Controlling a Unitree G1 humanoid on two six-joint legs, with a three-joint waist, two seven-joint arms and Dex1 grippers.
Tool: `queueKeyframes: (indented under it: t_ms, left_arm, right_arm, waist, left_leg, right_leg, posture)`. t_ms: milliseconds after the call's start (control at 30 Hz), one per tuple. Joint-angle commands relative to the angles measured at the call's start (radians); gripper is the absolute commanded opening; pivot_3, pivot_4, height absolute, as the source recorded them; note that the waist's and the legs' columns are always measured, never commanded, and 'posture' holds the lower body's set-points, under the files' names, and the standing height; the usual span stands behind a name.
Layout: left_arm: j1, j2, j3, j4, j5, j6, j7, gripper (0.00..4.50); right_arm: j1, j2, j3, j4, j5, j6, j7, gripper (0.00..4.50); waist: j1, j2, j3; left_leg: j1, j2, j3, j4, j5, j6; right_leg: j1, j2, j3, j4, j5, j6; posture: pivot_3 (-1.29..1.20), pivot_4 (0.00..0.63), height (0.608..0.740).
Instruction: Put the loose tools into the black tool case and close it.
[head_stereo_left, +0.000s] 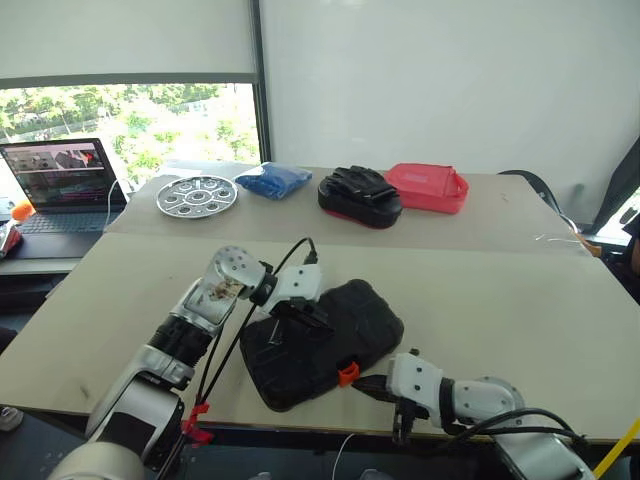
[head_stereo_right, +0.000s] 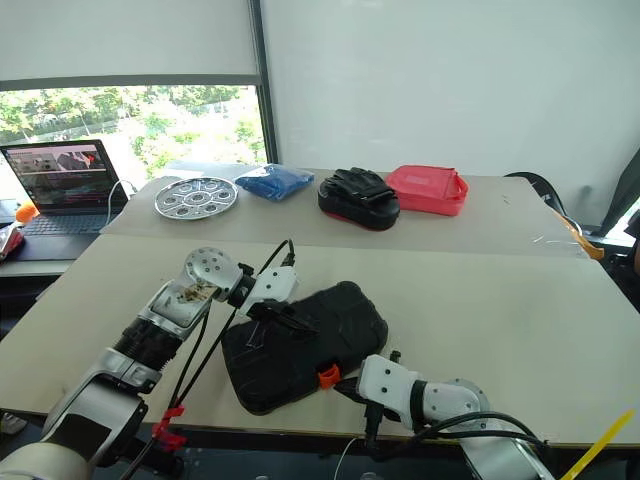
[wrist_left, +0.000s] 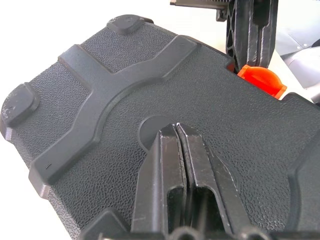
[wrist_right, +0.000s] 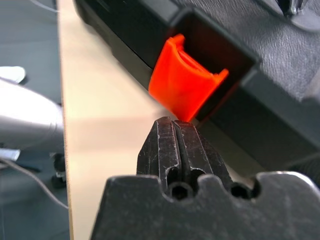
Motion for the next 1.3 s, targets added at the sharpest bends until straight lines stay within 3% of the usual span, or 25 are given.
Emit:
queueKeyframes:
  t_ms: [33,200,767,1067,1300]
  left_arm:
    - [0.046,0.003,-0.077,0.064,0.085,-0.012,0.005,0.08]
    - [0.049,0.004,-0.079,0.087,0.093,-0.026,0.009,0.08]
    - [0.086,0.012,-0.079,0.053,0.084,-0.004,0.021,0.08]
    - [0.089,0.008,-0.07,0.065,0.084,-0.014,0.041,0.08]
    - [0.086,0.005,-0.069,0.077,0.085,-0.025,0.046,0.08]
  right_arm:
    - [-0.019,0.019,-0.03,-0.02,-0.01,-0.052,-0.044,0.0]
    - [-0.025,0.034,-0.029,-0.002,-0.005,-0.071,-0.035,0.0]
    - [-0.114,0.09,0.018,0.071,-0.004,-0.079,-0.017,0.0]
    - [-0.005,-0.067,-0.017,-0.085,0.089,-0.053,0.124,0.0]
    - [-0.075,-0.022,-0.008,-0.051,0.097,-0.021,0.086,0.0]
  waist:
    - [0.0,0.0,0.0]
    - [0.0,0.001,-0.002]
    - [-0.003,0.002,-0.007]
    - [0.003,0.003,-0.012]
    - [0.003,0.0,-0.014]
  left_leg:
    - [0.001,0.0,0.0,0.0,0.0,0.0]
    - [0.004,0.0,0.0,0.0,0.0,0.0]
    - [0.006,0.001,0.0,-0.002,0.0,0.0]
    - [0.005,0.0,0.0,-0.003,-0.001,0.002]
    - [0.01,0.001,-0.001,-0.004,-0.002,0.002]
  right_leg:
    - [0.001,0.0,0.0,0.0,0.0,0.0]
    - [0.004,0.0,0.0,0.0,-0.004,0.006]
    - [0.004,0.0,0.001,0.0,-0.005,0.007]
    - [0.005,0.0,0.0,-0.002,-0.007,0.007]
    - [0.01,0.0,0.0,-0.004,-0.008,0.007]
  posture:
    - [0.0,0.15,0.74]
    - [0.0,0.15,0.74]
    - [0.0,0.15,0.74]
    - [0.0,0.15,0.74]
    - [0.0,0.15,0.74]
